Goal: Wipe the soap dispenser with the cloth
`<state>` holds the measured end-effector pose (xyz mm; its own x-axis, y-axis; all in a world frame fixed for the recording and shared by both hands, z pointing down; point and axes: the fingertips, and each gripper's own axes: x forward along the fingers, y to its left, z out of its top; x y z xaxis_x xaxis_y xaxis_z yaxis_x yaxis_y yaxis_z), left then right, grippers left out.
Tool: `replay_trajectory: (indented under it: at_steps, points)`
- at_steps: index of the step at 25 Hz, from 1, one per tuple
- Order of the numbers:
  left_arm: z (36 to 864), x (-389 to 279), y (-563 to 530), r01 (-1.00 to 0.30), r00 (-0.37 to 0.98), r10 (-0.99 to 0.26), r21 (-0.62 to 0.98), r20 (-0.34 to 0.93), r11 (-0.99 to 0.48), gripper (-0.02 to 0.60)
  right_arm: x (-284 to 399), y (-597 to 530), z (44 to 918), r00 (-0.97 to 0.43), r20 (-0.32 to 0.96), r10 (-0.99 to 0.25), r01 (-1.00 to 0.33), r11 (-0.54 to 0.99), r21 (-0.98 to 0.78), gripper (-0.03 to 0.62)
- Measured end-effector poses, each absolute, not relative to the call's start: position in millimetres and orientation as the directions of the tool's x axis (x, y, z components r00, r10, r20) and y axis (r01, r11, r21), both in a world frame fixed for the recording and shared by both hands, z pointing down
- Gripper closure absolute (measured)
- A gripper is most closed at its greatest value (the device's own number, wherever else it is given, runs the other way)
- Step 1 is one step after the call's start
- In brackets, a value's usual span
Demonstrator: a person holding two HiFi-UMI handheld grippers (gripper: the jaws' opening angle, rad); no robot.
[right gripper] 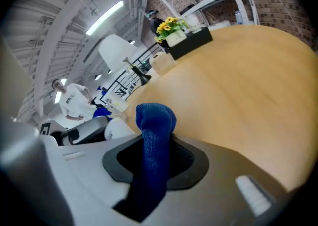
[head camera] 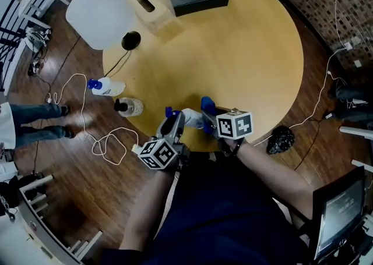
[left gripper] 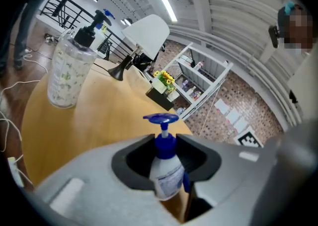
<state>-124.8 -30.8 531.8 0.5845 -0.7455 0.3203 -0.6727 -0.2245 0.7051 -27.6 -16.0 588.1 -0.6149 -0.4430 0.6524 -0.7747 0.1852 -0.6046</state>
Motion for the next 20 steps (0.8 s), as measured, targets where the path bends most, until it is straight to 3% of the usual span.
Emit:
replay_trajectory:
  at_steps: [6,13,16,20]
  points:
    - [537.3,-129.0,-35.0,-0.643,0.603,-0.733,0.736,0.314,-0.213,0.448,0.3,-5.4,608.2,-0.582,0.660,-0.474,-0.752,0.006,-0.659,0.490]
    - [539.7,-134.9,-34.5,-0.625,0.590,-0.744,0.761,0.313,-0.175,0.449,-70.4,-49.0,547.2,-0.701,0.530,-0.477,-0.669,0.183,-0.720,0.490]
    - [544.9,-143.2,-34.0,-0.609,0.568,-0.760,0.782,0.315,-0.132,0.449,-79.5,-43.7,552.0,-0.710,0.556,-0.432,-0.678,0.203,-0.707,0.490]
    - [548.7,-150.1,-37.4,-0.603,0.552,-0.773,0.790,0.313,-0.111,0.449,-43.3,-20.1,597.4,-0.657,0.651,-0.381,-0.733,0.122,-0.669,0.491]
